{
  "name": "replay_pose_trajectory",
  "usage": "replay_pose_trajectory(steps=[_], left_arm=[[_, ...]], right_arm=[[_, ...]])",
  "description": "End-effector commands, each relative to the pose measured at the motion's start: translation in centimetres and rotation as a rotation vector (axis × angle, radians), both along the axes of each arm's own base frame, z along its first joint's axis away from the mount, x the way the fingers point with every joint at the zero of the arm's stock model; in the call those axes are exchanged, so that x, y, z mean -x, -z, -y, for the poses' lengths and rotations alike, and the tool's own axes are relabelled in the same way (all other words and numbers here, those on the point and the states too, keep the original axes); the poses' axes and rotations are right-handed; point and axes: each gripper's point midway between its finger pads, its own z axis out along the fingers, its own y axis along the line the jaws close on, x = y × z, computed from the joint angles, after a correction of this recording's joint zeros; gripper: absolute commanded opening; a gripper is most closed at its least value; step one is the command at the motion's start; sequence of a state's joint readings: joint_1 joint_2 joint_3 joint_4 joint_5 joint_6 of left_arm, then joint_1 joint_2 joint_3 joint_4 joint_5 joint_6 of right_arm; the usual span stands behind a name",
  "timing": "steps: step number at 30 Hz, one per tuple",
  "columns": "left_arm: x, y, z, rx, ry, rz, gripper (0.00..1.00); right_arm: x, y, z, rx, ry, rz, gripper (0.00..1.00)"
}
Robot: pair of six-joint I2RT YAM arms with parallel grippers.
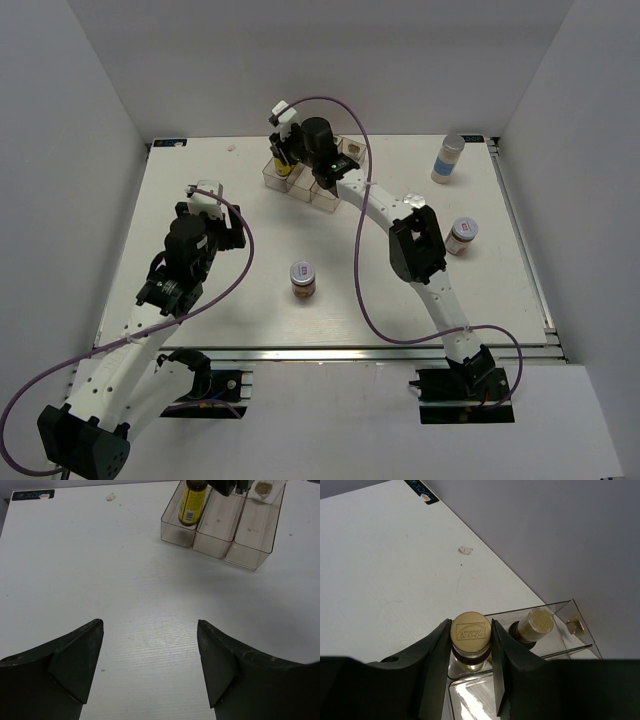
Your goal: Organize the condiment bottles
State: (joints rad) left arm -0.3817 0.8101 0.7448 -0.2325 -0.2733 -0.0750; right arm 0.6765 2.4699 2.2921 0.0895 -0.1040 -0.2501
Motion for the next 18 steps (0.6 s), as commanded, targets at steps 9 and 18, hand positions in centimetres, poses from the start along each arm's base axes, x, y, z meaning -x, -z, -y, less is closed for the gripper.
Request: replay_pose_trajectory(steps=[9, 18], left_arm=[[0.0, 0.0, 0.2, -0.001, 0.009, 0.007, 0.85], [0.0, 0.1, 0.1, -0.006, 0.009, 0.003, 0.85]], right_arm=[[-0.7, -1.7, -1.4, -0.141, -0.002, 0.072, 0.00], [-1.5, -1.1, -1.2, -0.173, 0.034, 0.108, 0.00]])
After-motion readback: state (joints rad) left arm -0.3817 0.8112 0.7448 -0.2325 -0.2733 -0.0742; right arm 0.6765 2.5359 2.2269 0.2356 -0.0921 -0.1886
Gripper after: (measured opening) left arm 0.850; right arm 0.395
